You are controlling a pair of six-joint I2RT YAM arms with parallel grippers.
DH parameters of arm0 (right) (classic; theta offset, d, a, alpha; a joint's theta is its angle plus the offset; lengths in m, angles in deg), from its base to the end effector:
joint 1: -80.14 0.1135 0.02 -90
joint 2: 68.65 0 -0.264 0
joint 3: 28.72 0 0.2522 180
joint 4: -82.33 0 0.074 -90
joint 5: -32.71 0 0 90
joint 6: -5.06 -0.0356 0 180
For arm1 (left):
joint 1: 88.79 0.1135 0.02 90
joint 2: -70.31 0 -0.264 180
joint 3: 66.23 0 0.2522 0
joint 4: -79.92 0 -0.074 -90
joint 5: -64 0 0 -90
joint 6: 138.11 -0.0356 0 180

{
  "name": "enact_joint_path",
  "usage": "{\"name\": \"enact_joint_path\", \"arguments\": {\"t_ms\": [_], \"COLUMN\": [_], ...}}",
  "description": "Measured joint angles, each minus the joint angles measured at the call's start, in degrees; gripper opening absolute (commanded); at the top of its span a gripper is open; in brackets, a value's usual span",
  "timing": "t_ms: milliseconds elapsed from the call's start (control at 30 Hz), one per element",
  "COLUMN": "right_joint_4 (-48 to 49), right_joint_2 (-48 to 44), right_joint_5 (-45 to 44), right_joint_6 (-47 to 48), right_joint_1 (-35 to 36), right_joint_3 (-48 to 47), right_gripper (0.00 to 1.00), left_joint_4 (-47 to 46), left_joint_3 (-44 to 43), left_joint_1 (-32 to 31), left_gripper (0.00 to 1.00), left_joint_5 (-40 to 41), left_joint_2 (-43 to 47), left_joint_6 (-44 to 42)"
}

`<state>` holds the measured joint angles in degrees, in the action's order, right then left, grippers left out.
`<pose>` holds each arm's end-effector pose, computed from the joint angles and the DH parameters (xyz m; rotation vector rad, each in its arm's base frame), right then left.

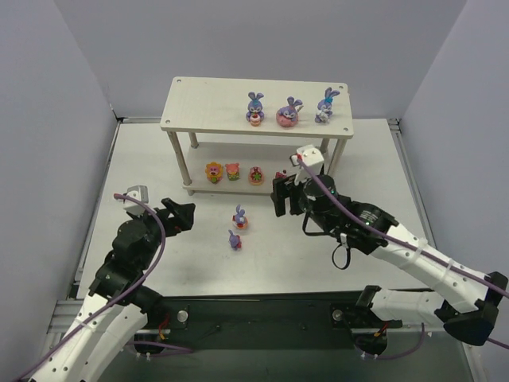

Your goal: Place and organize the plastic toys onto the shelf

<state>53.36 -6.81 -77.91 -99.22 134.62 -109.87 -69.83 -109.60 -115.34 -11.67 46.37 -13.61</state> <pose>0.1492 0.1874 0.4116 -0.3475 1.7280 0.5689 0.1141 -0.0471 0.2842 -0.3075 1.7602 -0.5541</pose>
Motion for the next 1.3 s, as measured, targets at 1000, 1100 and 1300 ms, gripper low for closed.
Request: {"name": "enact_joint_path", "arguments": {"t_ms": [1000,1100,1300], "right_joint_4": [38.1,39.7,41.7], "right_joint_2": [27.1,28.7,32.6], "right_joint_5": [15.2,15.6,15.5], "right_joint_6": [-17.7,-18.8,-19.3], "right_joint_1": [10.8,10.9,10.7], "right_joint_3": [28.7,28.7,28.7], "right_gripper": [0.04,0.03,0.02], "left_joint_4": [-5.7,-6.8,-7.3], "left_joint_3": [7.3,8.1,10.5], "left_joint_1": [0.0,0.0,0.0], "left_gripper": [0.97,0.97,0.97], "left_joint_5": [-2.8,-2.7,-2.7], "left_joint_2": [-6.8,-7.0,-9.4], "left_joint_6": [2.3,2.4,2.8]}}
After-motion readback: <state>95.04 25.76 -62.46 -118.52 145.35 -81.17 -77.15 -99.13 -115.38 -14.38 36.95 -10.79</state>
